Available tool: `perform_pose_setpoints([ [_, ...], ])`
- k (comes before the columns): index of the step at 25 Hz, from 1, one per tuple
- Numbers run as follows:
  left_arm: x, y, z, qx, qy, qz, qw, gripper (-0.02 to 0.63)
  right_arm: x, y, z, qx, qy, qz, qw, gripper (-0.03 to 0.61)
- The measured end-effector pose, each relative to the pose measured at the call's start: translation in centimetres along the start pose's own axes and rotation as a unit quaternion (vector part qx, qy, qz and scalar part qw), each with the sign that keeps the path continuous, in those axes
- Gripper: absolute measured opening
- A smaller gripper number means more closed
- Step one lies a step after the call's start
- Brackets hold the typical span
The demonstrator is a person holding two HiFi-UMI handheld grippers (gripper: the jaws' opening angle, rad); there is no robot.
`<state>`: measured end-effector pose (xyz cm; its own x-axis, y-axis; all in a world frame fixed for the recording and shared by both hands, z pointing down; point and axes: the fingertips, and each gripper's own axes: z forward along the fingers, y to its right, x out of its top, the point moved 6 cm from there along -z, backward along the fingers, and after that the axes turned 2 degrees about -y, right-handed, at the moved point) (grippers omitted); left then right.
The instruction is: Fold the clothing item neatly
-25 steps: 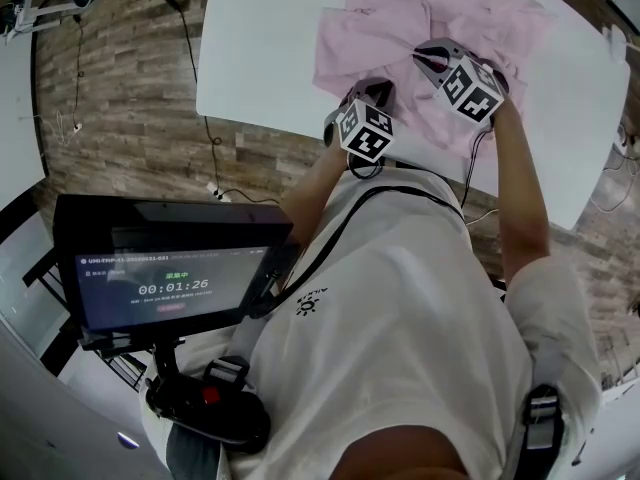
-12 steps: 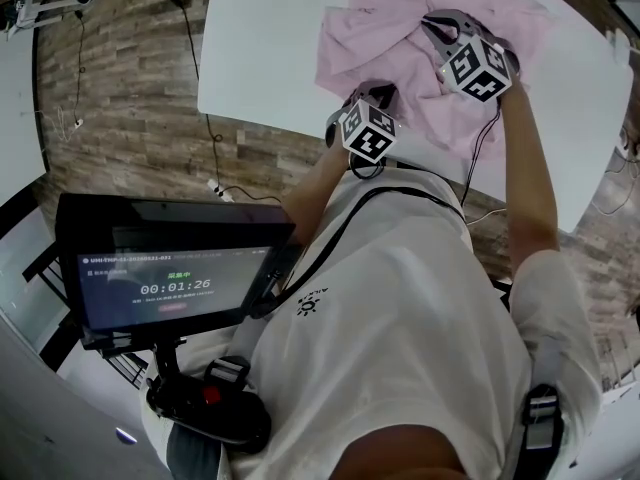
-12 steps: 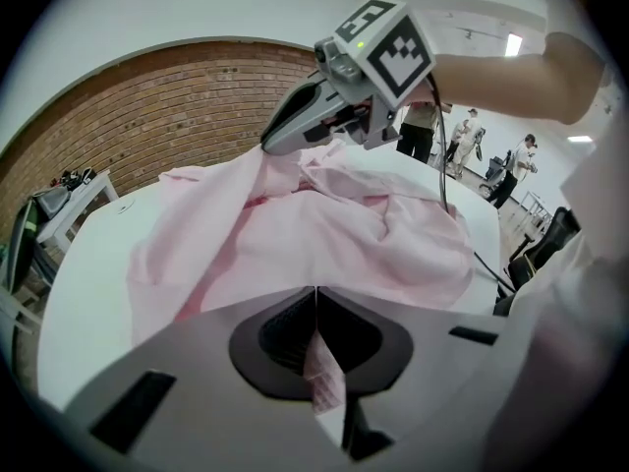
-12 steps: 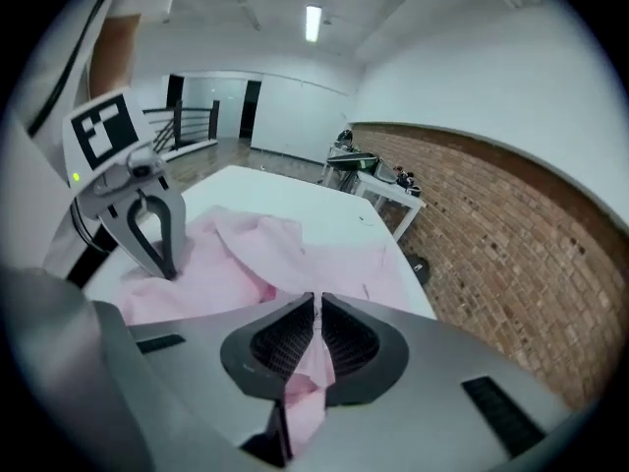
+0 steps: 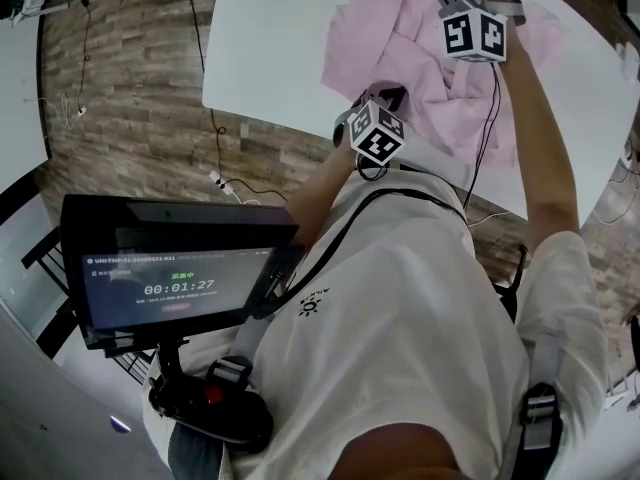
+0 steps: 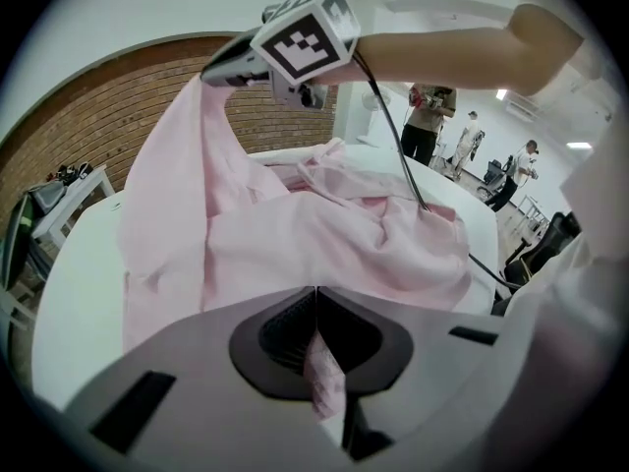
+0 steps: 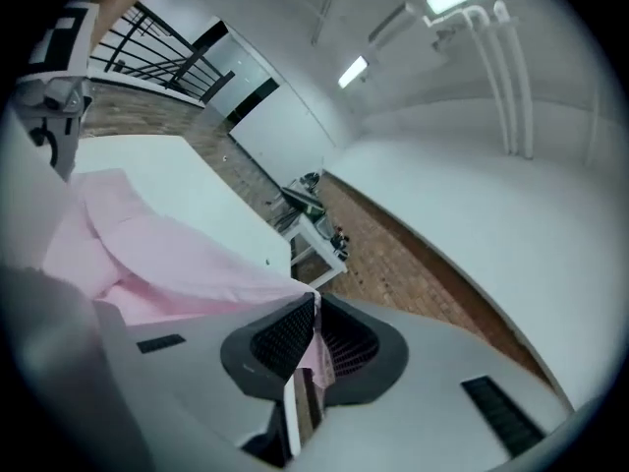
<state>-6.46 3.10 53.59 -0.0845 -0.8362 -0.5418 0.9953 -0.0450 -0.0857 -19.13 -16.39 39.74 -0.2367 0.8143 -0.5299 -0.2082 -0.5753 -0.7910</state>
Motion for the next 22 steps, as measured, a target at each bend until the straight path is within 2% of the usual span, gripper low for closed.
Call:
perform_pose_setpoints([
  [1, 0.0, 0.2, 0.1, -0.002, 0.0, 0.0, 1.0, 0.005, 0.4, 0.2, -0.2, -0.011, 0.016, -0.007, 1.0, 0.029],
  [2, 0.1, 0.3, 0.1, -0.004, -0.001, 0.0, 1.0, 0.005, 0.1, -0.5, -0.3, -0.004, 0.021, -0.017, 1.0, 0.029],
  [6, 0.1, 0.7, 0.1, -0.008, -0.001, -0.004, 1.0, 0.005, -5.6, -6.5, -0.3, 0.097, -0.054, -0.049, 0.993, 0.029],
  [10, 0.0, 0.6, 0.0, -0.013, -0.002, -0.002, 0.9999, 0.005, -8.9, -8.9, 0.4, 0.155, -0.118, -0.018, 0.981, 0.036],
  [12, 0.1, 0.5, 0.1, -0.014, -0.001, 0.002, 0.9999, 0.005, -9.9, -9.5, 0.9, 0.179, -0.147, 0.024, 0.972, 0.105],
  [14, 0.4, 0.4, 0.0, -0.013, 0.008, 0.011, 0.9998, 0.005, -10.4, -9.4, 0.8, 0.182, -0.167, 0.074, 0.966, 0.199],
  [15, 0.6, 0.3, -0.1, -0.01, 0.014, 0.016, 0.9997, 0.005, -10.4, -9.1, 0.5, 0.175, -0.171, 0.097, 0.965, 0.217],
  [18, 1.4, -0.3, -1.0, 0.003, 0.039, 0.039, 0.9985, 0.005, -10.2, -7.4, -1.6, 0.137, -0.169, 0.163, 0.962, 0.217],
  [22, 2.2, -2.2, -2.5, 0.006, 0.046, 0.097, 0.9942, 0.005, -9.2, -5.8, -7.1, 0.097, -0.154, 0.257, 0.949, 0.216],
])
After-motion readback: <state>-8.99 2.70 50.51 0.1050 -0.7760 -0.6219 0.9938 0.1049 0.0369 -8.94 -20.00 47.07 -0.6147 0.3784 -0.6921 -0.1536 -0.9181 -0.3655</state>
